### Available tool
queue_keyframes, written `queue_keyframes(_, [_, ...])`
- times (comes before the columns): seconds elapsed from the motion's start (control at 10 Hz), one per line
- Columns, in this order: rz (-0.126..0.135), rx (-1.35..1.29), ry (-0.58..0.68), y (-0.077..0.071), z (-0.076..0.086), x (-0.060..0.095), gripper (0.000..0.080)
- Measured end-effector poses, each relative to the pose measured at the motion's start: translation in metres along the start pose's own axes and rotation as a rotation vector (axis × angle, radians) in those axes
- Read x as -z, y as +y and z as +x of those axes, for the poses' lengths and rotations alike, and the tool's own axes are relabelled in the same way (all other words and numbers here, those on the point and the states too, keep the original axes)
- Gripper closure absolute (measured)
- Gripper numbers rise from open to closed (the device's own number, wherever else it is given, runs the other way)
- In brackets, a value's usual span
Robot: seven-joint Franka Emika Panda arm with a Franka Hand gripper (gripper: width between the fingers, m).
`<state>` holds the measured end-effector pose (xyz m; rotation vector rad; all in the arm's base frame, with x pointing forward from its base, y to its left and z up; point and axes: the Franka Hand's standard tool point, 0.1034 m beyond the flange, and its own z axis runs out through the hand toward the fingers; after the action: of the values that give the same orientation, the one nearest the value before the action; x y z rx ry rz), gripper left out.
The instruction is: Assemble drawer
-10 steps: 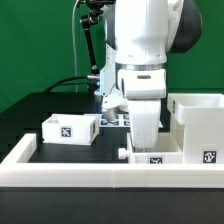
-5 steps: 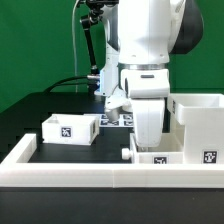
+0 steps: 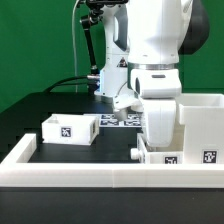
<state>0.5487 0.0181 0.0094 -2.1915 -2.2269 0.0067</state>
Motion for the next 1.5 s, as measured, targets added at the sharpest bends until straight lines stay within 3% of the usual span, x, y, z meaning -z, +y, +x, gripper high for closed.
queue_keyframes(0.3, [0.000, -0.002, 0.000, 0.000, -0.001, 0.000, 0.0758])
queue_keyframes(0.6, [-0.002, -0.021, -0.004, 0.003, 0.003, 0.019, 0.0383])
queue_keyframes(0.7, [0.004, -0.023, -0.008, 0.005, 0.002, 0.026, 0.0383])
queue_keyframes(0.8, [0.010, -0.026, -0.014, 0.007, -0.002, 0.036, 0.0216])
queue_keyframes(0.9, [0.014, -0.031, -0.019, 0.009, -0.009, 0.043, 0.0170])
queue_keyframes(1.0, [0.036, -0.025, -0.025, 0.014, -0.018, 0.050, 0.0154])
queue_keyframes(1.2, [0.042, 0.000, -0.027, 0.036, -0.037, 0.057, 0.0151])
queue_keyframes(1.3, [0.050, 0.005, -0.025, 0.040, -0.046, 0.056, 0.0151])
queue_keyframes(1.5, [0.052, 0.000, -0.024, 0.039, -0.048, 0.054, 0.0150])
